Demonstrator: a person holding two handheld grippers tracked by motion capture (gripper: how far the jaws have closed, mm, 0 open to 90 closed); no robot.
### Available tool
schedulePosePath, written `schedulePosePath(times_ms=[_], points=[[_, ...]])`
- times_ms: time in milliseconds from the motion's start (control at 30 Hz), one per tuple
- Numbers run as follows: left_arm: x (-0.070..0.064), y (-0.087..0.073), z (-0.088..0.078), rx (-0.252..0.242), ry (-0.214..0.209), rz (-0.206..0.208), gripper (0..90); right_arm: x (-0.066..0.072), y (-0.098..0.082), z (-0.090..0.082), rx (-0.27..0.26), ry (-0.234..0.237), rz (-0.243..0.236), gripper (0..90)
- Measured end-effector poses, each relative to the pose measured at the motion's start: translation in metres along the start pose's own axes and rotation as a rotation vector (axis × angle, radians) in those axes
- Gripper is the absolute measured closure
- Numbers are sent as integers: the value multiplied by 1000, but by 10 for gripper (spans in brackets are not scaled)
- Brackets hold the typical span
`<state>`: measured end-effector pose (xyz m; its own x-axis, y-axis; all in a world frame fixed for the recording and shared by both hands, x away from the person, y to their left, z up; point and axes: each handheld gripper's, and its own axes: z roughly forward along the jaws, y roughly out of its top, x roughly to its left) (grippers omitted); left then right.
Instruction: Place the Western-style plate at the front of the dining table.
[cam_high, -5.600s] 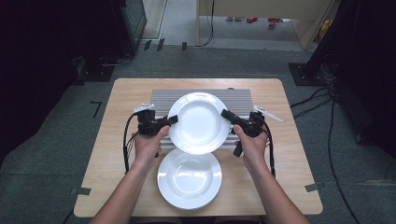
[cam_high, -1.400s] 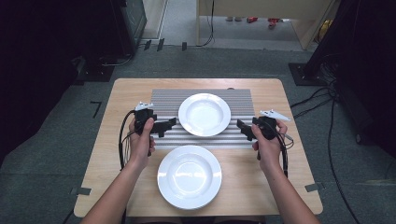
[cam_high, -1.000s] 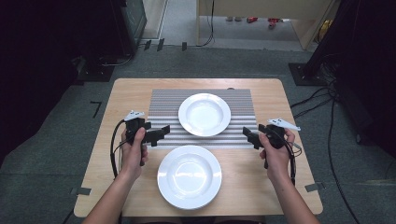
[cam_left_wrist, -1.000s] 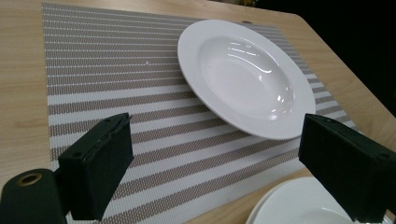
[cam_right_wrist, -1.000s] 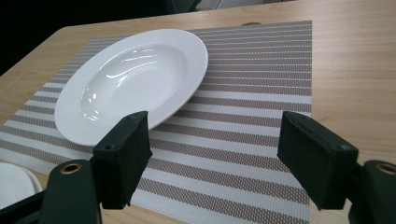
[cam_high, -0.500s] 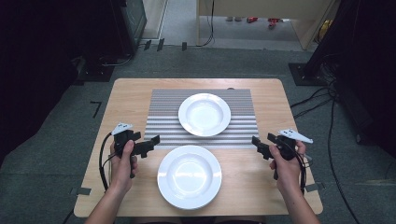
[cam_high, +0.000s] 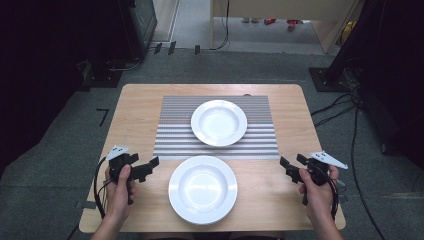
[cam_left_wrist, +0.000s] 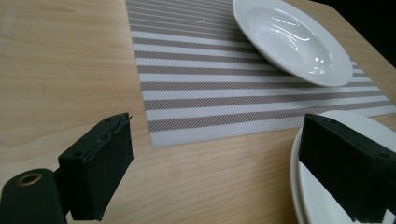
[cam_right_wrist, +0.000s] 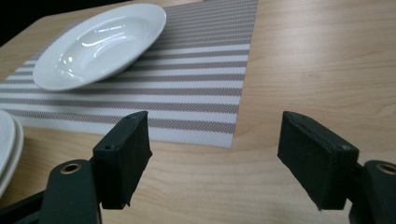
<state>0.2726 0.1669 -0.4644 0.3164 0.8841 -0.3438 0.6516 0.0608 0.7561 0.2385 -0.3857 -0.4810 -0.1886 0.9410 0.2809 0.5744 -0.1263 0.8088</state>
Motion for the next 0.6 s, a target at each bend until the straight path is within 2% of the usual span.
schedulePosePath(times_ms=[267,600], points=[[19,-21,-12,-1,38,-33,102,-13,-16,-14,5,-31,3,251],[32,-39,-22,16,104,-8,102,-38,-35,-30,25,-101,13,250]])
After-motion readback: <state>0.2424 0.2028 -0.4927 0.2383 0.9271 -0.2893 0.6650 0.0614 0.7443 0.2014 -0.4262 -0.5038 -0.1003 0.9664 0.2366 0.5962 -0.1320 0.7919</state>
